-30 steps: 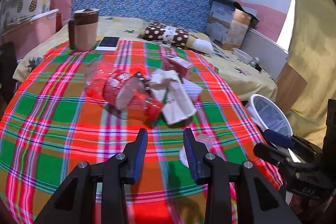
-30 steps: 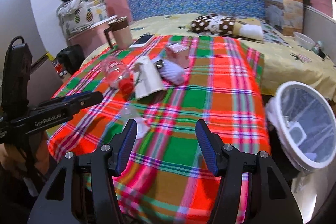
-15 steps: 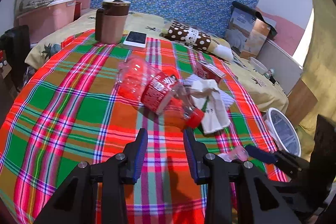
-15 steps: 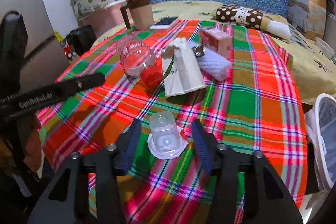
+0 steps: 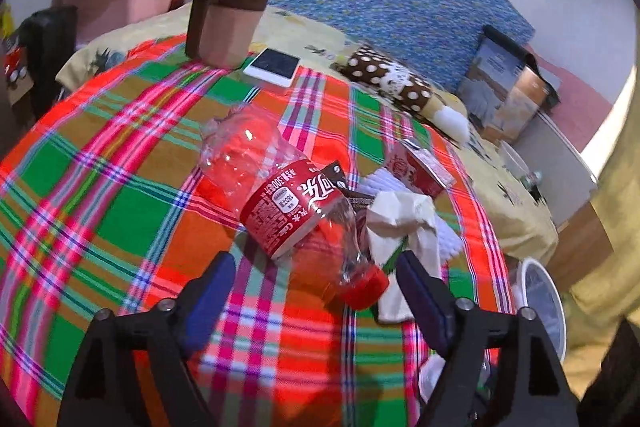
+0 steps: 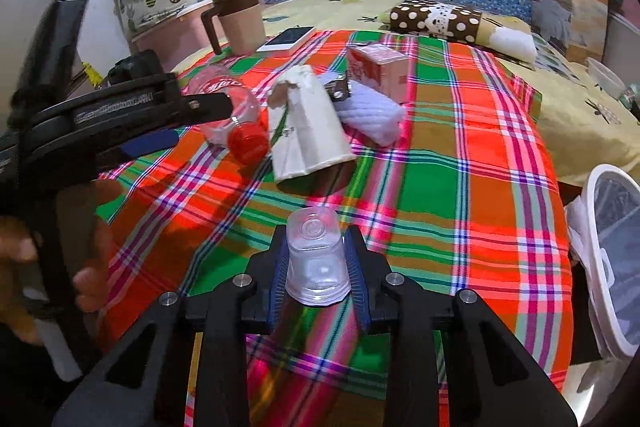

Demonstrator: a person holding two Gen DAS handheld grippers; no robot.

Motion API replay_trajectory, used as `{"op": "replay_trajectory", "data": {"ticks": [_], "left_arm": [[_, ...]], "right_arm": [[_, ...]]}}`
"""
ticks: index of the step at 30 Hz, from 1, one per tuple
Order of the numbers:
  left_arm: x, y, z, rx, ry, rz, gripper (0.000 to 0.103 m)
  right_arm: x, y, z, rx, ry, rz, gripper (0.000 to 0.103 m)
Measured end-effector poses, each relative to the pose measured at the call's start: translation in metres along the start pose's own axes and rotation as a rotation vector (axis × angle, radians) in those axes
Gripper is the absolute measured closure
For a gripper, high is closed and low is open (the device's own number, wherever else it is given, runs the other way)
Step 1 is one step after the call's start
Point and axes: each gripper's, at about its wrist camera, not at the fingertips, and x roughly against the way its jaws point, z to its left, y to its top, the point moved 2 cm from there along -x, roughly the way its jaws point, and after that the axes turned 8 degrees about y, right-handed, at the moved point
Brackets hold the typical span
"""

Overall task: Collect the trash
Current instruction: 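Grasp the small clear plastic cup with the right tool, then close the left tool on the red Coca-Cola bottle while the right tool holds the clear cup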

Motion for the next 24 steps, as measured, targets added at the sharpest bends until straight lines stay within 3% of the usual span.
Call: {"op": "replay_trajectory", "data": {"ticks": [8, 16, 24], "left_arm": [[-0.024, 0.000, -0.001, -0.025, 0.118, 0.022, 0.018], [0.010, 0.001, 0.045, -0.022, 0.225, -0.062, 0.018], [-0.001, 0.028, 0.031, -0.117, 0.157, -0.092, 0.018]], "right_arm": [[-0.003, 0.002, -0.007, -0.020, 0.005, -0.001, 0.073], [-0.005, 0.004, -0.012, -0.035, 0.009, -0.009, 0.072], [-0.002, 0.007, -0.017, -0.043, -0.007, -0.018, 0.072]]}}
